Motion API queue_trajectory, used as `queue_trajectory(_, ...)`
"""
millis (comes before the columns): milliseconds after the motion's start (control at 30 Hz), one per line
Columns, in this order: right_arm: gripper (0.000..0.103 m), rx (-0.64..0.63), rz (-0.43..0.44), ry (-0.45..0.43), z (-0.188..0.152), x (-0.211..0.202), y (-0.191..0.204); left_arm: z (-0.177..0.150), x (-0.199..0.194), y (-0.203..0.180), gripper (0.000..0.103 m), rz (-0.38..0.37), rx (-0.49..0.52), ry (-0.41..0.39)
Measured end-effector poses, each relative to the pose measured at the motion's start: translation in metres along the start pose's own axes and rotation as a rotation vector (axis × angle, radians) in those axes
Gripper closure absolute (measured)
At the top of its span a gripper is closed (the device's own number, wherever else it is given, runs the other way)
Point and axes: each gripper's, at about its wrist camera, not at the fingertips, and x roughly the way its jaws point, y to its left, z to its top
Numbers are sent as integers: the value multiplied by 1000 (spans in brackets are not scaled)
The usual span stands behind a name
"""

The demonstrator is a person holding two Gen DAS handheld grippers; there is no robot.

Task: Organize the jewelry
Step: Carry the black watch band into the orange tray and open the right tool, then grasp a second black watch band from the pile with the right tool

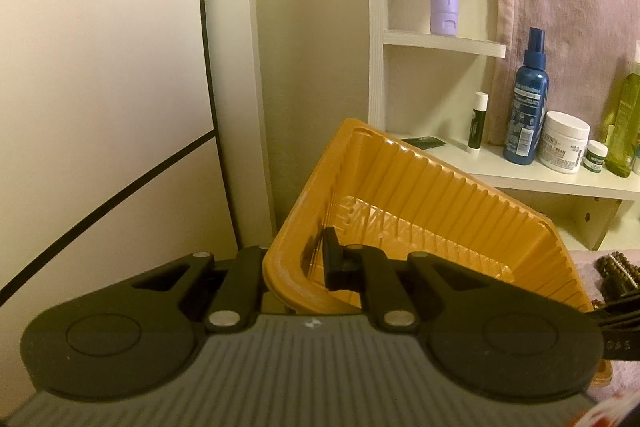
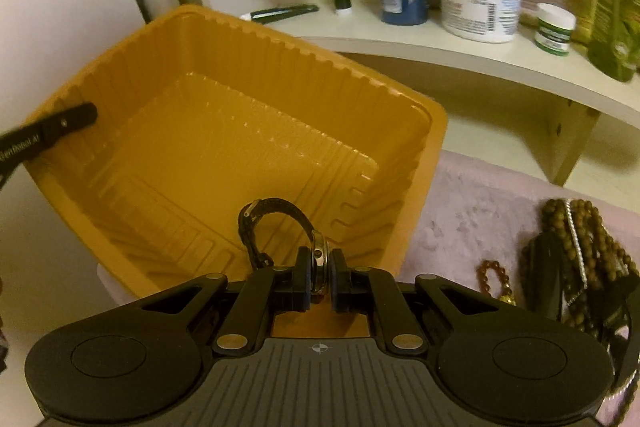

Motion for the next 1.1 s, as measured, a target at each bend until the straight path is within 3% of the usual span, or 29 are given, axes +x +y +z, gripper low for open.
queue_trajectory(167,94,3,-19,-17,5,-1,3,0,1,-2,92,13,13,4)
queue_trajectory(333,91,50,24,-74,8,-20,-7,0,3,-3,91,19,11,8)
queue_trajectory(400,87,86,49,-110,6,-34,-15,0,3,-4,91,22,15,8)
queue_trajectory(467,66,119,55,-152,2,-49,-25,1,3,-4,91,23,12,9)
queue_trajectory(533,58,153,56,-182,-5,-65,-38,0,3,-4,91,23,15,9)
queue_trajectory(900,58,248,-128,-170,-51,-126,-117,1,4,-4,90,28,29,9)
queue_trajectory(1100,58,164,-209,-140,-56,-119,-138,0,4,-5,90,38,38,11)
